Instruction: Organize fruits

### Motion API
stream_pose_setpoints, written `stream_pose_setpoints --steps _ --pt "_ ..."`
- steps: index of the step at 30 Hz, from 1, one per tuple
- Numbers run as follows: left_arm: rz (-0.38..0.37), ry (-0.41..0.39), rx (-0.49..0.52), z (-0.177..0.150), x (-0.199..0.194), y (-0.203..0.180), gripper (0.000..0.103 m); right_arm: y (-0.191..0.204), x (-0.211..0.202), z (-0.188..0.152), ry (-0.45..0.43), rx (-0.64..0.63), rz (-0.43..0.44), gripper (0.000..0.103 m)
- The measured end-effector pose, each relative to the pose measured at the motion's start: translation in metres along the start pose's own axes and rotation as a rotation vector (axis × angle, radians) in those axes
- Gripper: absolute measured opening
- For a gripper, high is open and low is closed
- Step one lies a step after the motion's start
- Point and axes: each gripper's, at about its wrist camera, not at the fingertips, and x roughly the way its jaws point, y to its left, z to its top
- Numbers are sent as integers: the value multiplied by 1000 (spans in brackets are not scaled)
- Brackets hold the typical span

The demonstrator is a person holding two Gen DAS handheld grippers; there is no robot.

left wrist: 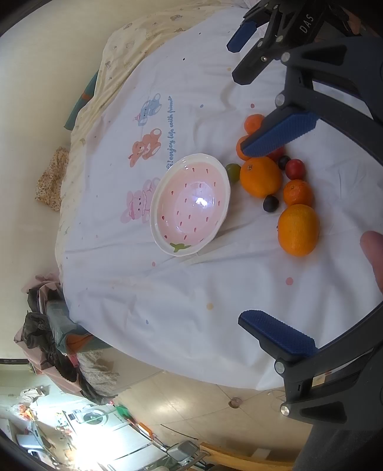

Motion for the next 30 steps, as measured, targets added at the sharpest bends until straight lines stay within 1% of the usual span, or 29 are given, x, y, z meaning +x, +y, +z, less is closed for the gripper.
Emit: stream_pose_setpoints --steps 30 --pt "-11 2 -9 -2 2 2 103 0 0 0 0 1 2 103"
